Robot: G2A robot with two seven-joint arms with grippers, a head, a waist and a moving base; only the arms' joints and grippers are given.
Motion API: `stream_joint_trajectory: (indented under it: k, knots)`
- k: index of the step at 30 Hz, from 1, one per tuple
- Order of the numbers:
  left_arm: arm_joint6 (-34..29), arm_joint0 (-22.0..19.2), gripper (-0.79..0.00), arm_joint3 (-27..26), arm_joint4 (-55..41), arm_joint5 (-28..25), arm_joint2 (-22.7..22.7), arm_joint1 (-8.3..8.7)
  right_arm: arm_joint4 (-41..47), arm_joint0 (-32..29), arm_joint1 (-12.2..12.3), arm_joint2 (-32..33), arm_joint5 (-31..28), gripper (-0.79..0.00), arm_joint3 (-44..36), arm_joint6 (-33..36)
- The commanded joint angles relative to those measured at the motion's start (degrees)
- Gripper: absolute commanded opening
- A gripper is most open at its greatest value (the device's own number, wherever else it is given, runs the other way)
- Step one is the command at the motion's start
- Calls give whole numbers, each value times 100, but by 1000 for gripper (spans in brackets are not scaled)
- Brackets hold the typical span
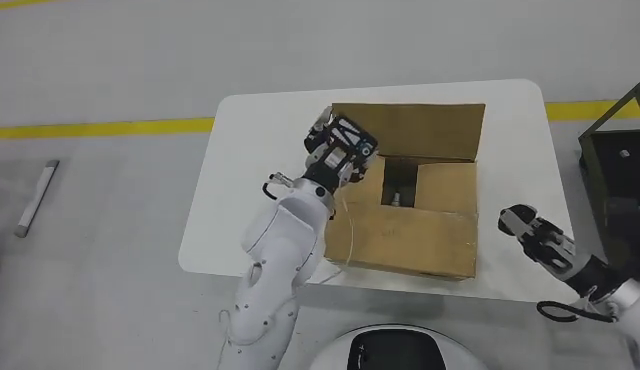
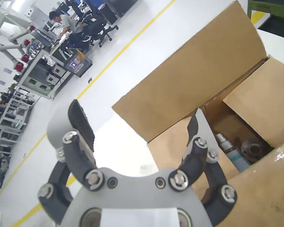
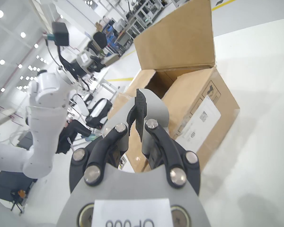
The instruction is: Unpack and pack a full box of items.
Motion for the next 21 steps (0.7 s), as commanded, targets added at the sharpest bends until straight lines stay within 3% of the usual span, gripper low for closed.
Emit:
stream_joint_trajectory:
  k: [1,8,21]
  knots:
    - [139,187,0,-119,199,144,-80,29,47,2,-1,-1,5,0,-3,-13]
    - [233,455,0,-208,578,238,-92,83,47,2,-1,-1,5,0,-3,-13]
    - [257,454,0,-189,797,302,-25,95,-754,99,62,-296,-254,0,54,-205]
